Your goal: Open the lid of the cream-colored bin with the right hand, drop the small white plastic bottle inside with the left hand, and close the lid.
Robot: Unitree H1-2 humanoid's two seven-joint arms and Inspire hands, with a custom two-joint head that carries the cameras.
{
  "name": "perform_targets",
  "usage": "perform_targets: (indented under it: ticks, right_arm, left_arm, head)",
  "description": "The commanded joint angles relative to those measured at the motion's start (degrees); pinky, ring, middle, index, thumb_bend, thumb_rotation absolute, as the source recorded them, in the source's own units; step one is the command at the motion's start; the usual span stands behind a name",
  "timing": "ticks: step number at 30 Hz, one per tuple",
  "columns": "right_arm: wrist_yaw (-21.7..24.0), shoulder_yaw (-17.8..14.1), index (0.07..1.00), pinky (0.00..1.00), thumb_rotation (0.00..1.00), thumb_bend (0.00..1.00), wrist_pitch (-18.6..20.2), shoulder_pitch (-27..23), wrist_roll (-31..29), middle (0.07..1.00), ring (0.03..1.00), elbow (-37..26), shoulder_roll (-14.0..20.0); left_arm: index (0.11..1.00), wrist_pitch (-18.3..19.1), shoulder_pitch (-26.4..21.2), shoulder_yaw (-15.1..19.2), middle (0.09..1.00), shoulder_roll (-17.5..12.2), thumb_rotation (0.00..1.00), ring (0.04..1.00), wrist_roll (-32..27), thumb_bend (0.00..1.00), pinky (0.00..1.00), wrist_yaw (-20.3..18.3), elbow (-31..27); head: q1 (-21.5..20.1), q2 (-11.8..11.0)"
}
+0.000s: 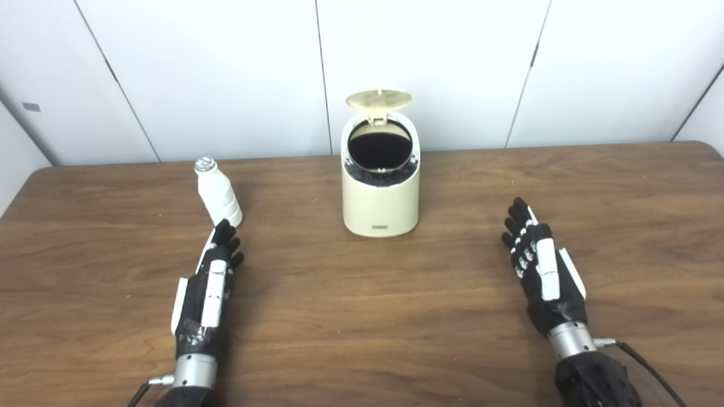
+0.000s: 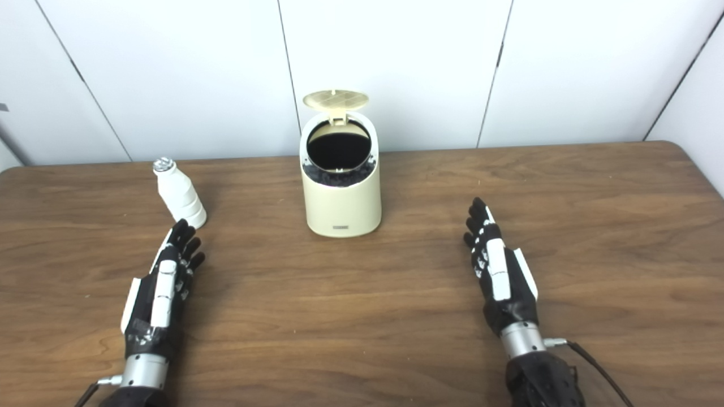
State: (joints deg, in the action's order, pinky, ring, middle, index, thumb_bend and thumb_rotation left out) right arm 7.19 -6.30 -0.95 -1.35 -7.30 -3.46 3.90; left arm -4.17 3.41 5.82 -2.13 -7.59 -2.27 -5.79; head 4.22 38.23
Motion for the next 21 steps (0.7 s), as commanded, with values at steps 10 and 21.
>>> perform_targets:
  ticks: [10,21]
  right_arm:
    - [0.99,-0.48,0.98,1.0,0.98,0.67,-6.4,-1.11,-1.29,1.0,1.0,4.21,3.07]
    - [1.84,-1.61,0.988,1.0,1.0,0.65,-6.0,-1.88,-5.3,1.0,1.0,6.34,4.83]
  left_arm:
    - [0.98,-1.93,0.73,-0.41,0.965,1.11,0.8,0.961,1.17,0.53,0.94,0.84,0.62]
    - [0.951,-0.46,0.86,-0.99,0.933,1.73,0.57,0.942,9.89,0.6,0.96,5.08,-1.86]
  head:
    - [6.24,-1.67]
    - [8.34,-3.33]
